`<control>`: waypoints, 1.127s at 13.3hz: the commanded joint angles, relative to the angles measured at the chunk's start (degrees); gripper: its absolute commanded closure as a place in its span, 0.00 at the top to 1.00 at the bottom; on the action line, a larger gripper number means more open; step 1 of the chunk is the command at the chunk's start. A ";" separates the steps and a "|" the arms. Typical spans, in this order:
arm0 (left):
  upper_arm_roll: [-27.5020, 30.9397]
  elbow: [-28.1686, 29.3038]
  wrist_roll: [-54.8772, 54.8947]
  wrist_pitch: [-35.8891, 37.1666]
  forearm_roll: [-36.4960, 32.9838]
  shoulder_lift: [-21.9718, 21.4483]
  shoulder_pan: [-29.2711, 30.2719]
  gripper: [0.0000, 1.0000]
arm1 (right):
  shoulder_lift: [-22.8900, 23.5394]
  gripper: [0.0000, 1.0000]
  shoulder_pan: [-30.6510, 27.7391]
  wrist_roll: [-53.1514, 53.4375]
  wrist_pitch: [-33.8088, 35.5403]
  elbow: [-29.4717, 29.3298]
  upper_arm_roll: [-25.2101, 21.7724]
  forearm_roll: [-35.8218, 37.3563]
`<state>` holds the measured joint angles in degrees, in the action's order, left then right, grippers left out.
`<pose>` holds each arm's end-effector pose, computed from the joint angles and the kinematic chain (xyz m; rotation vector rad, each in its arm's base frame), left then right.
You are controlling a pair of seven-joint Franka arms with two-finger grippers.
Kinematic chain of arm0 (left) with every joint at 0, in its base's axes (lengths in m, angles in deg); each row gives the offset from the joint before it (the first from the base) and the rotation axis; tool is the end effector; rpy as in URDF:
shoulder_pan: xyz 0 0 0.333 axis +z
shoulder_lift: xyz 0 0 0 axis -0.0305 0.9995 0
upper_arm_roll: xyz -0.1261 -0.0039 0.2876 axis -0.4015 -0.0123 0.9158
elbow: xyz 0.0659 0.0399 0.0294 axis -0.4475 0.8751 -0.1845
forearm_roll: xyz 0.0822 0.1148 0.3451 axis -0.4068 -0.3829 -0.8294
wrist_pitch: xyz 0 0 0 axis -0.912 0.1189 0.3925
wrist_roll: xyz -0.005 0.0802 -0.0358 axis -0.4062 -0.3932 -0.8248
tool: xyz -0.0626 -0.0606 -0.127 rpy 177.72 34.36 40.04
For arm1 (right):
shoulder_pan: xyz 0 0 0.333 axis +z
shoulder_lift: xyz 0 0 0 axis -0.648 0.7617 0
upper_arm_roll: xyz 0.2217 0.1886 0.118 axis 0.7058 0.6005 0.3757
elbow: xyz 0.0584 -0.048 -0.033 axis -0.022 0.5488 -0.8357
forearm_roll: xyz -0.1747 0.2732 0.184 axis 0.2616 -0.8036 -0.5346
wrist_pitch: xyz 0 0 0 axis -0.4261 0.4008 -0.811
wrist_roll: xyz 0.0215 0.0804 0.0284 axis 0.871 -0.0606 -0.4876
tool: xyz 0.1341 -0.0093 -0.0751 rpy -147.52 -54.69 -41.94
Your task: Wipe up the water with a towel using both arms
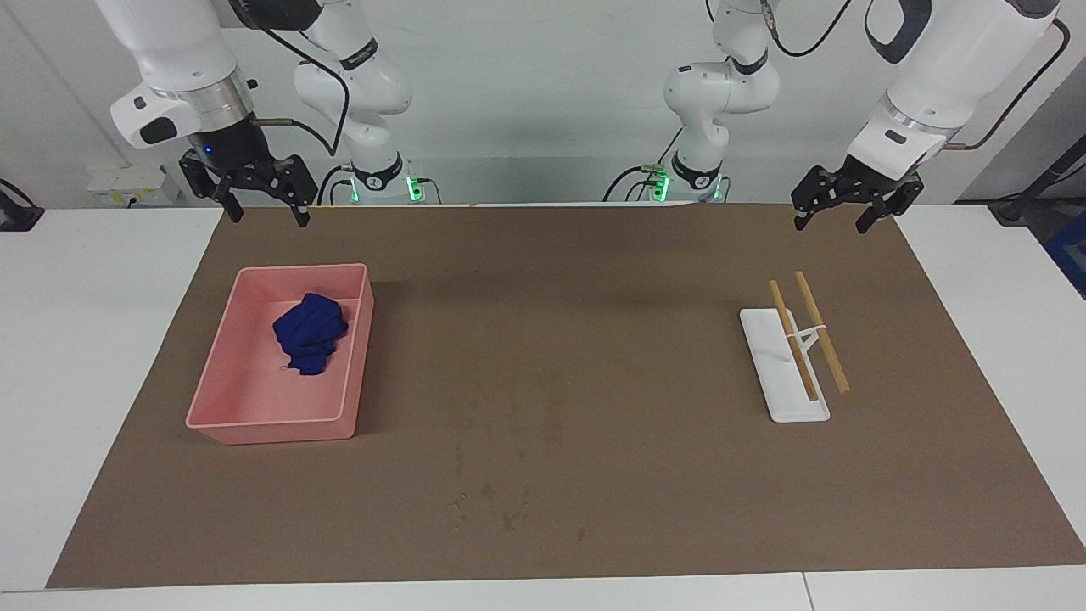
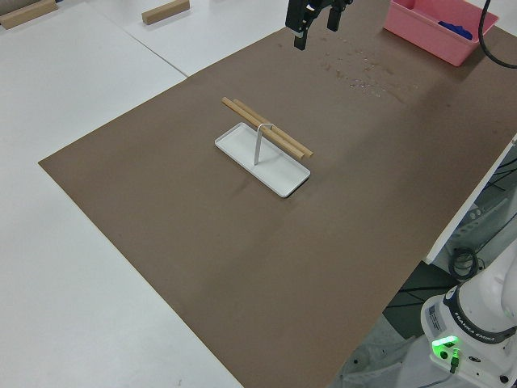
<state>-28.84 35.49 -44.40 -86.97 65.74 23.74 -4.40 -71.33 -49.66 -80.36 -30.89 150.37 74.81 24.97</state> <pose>0.5234 -0.0431 0.5757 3.1031 -0.1929 -0.0808 0.5144 0.0128 0.6013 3.1246 -0.2075 0.0411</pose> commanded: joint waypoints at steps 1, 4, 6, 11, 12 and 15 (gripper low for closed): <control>-0.26 1.65 0.45 0.28 0.72 -1.55 0.54 1.00 | 1.73 1.00 -0.49 0.85 3.14 -3.19 0.22 0.71; -0.26 1.65 0.45 0.28 0.72 -1.55 0.54 1.00 | 1.73 1.00 -0.32 0.93 3.67 -3.10 0.22 0.45; -0.26 1.65 0.45 0.28 0.72 -1.55 0.54 1.00 | 1.64 1.00 0.74 1.11 3.59 -3.28 -0.05 0.45; -0.26 1.65 0.45 0.28 0.72 -1.55 0.54 1.00 | 1.64 1.00 8.73 0.94 4.63 -3.63 -9.09 0.27; -0.26 1.65 0.45 0.28 0.72 -1.55 0.54 1.00 | 1.64 1.00 9.09 0.94 4.64 -3.28 -9.27 0.36; -0.26 1.65 0.45 0.28 0.72 -1.55 0.54 1.00 | 1.73 1.00 8.83 1.02 4.11 -2.93 -9.28 0.45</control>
<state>-28.84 35.49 -44.40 -86.97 65.74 23.74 -4.40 -70.25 -41.38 -80.29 -27.50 148.24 65.90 24.97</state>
